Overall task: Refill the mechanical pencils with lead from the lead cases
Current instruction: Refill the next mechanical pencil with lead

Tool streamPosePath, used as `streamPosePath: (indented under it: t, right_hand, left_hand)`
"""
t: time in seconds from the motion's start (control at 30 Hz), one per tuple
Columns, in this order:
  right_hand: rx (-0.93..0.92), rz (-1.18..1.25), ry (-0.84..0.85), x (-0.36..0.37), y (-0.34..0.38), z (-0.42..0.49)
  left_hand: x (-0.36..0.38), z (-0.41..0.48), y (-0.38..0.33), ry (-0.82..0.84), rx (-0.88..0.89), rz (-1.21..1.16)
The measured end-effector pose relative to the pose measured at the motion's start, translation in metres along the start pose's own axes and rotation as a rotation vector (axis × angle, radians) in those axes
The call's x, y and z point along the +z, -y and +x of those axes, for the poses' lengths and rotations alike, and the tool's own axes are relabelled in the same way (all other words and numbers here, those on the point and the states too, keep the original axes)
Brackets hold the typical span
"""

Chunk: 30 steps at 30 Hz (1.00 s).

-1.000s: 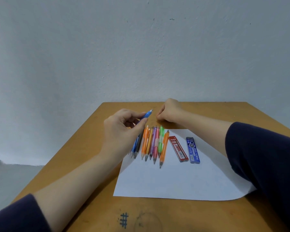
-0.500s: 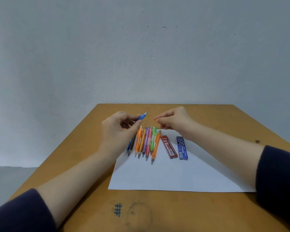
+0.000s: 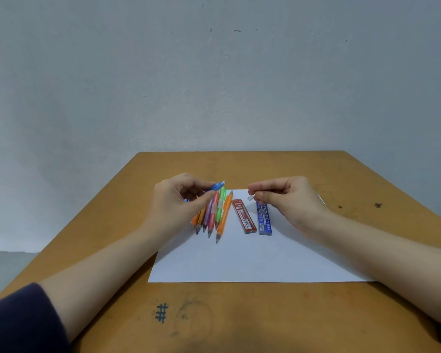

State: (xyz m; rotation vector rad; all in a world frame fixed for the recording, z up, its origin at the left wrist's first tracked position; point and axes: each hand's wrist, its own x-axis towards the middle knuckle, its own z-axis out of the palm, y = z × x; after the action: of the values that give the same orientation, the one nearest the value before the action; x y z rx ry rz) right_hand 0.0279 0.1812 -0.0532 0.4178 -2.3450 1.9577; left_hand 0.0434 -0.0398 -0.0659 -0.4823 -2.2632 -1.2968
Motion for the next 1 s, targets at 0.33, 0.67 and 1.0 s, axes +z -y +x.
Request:
streamPosePath:
  t: [0.33, 0.67, 1.0]
  right_hand:
    - [-0.022, 0.14, -0.071, 0.003, -0.004, -0.002]
    - [-0.036, 0.217, -0.059, 0.013, -0.002, -0.01]
    - [-0.035, 0.198, -0.047, 0.015, -0.001, -0.014]
  left_hand:
    - [0.006, -0.005, -0.007, 0.128, 0.108, -0.02]
    - [0.007, -0.006, -0.007, 0.156, 0.18, -0.034]
    - [0.008, -0.006, -0.005, 0.179, 0.198, -0.021]
